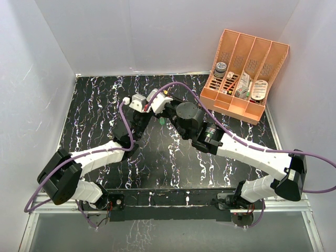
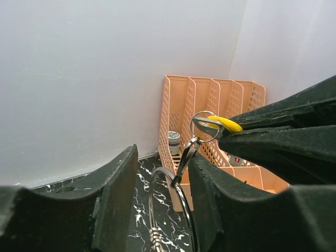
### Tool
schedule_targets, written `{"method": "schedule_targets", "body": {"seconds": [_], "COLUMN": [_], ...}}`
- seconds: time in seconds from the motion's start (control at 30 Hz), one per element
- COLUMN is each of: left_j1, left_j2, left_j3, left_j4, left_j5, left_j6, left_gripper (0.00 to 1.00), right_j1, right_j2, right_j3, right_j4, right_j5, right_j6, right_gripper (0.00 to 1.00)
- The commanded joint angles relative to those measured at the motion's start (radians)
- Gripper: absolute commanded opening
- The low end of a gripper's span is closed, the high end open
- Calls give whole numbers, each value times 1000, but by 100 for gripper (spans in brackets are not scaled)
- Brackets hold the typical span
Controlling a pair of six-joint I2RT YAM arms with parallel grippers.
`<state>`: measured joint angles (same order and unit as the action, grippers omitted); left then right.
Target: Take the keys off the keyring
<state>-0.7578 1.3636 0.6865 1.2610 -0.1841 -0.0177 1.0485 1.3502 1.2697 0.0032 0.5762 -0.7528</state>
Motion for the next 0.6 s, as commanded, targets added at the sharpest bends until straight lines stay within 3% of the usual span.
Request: {"method": "schedule_targets", "body": {"seconds": [0.0,0.57], "left_j1": [-8,-13], "left_j2": [-33,-77], "left_j3": [-9,-58], "left_j4": [77,84], "left_j5": [-25,-57], "left_j6": [13,33], "left_gripper": [39,41], "right_j1": [7,7], "right_j2": [-14,-11], "right_j3": [30,22], "right_j4": [74,100], "right_j5": [-1,-5], "right_j6": [17,13], "right_gripper": [0,0]}}
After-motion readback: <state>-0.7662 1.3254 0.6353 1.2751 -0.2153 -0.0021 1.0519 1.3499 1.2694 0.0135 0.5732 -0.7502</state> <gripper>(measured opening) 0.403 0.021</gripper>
